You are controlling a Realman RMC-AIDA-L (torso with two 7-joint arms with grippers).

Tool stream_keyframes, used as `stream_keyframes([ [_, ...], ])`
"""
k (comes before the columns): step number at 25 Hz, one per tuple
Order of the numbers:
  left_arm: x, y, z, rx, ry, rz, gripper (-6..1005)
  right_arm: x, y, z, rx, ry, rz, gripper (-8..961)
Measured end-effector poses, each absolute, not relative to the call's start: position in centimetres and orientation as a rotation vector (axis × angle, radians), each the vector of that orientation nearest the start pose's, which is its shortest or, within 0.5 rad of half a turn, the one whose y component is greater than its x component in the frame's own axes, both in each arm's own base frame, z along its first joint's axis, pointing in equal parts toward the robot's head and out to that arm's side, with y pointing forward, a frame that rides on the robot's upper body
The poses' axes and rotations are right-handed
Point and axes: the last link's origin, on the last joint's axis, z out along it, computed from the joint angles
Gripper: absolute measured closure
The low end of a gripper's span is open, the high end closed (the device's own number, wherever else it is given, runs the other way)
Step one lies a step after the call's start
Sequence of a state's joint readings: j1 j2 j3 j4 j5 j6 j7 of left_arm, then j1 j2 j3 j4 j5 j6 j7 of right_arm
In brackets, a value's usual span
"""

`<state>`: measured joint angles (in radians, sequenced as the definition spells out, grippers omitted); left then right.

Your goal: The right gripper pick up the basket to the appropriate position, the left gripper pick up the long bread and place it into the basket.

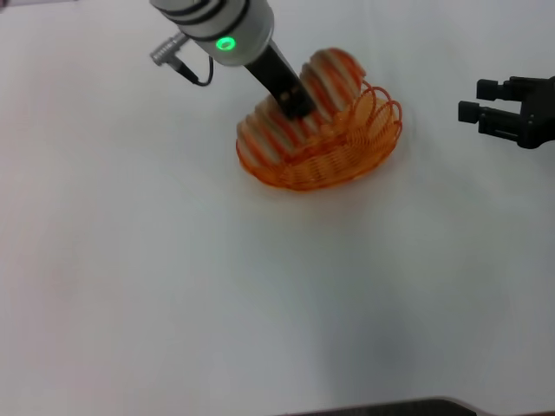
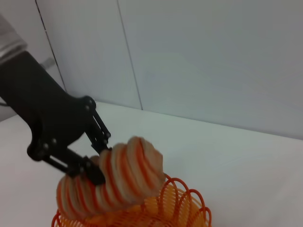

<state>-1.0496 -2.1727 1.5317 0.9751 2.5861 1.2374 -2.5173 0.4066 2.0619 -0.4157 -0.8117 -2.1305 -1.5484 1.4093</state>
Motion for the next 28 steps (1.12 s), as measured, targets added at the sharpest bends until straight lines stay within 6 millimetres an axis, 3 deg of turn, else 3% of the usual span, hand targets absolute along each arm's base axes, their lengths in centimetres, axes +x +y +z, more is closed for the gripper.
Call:
stream_keyframes([
  [5,-5.5,39.2,-10.9,-2.780,-0.371,0.442,689,32.9,31.0,6.2,-2.420,0.766,0.551,430],
  [10,-5.4,39.1,-11.0,-2.790,-0.385,0.408,480,32.7,31.2,6.2,-2.425,0.755,0.553,430],
  [19,-5.6,38.9,-9.5,-2.794,-0.424,0.253,241,32.6,31.3,6.2,-2.425,0.756,0.556,433],
  [23,-7.7,39.2,-7.2,-2.767,-0.592,0.039,165,32.7,31.2,6.3,-2.421,0.766,0.562,433],
  [28,-12.9,38.6,-5.2,-2.783,-0.863,-0.482,154,32.7,31.2,6.5,-2.408,0.771,0.578,433],
])
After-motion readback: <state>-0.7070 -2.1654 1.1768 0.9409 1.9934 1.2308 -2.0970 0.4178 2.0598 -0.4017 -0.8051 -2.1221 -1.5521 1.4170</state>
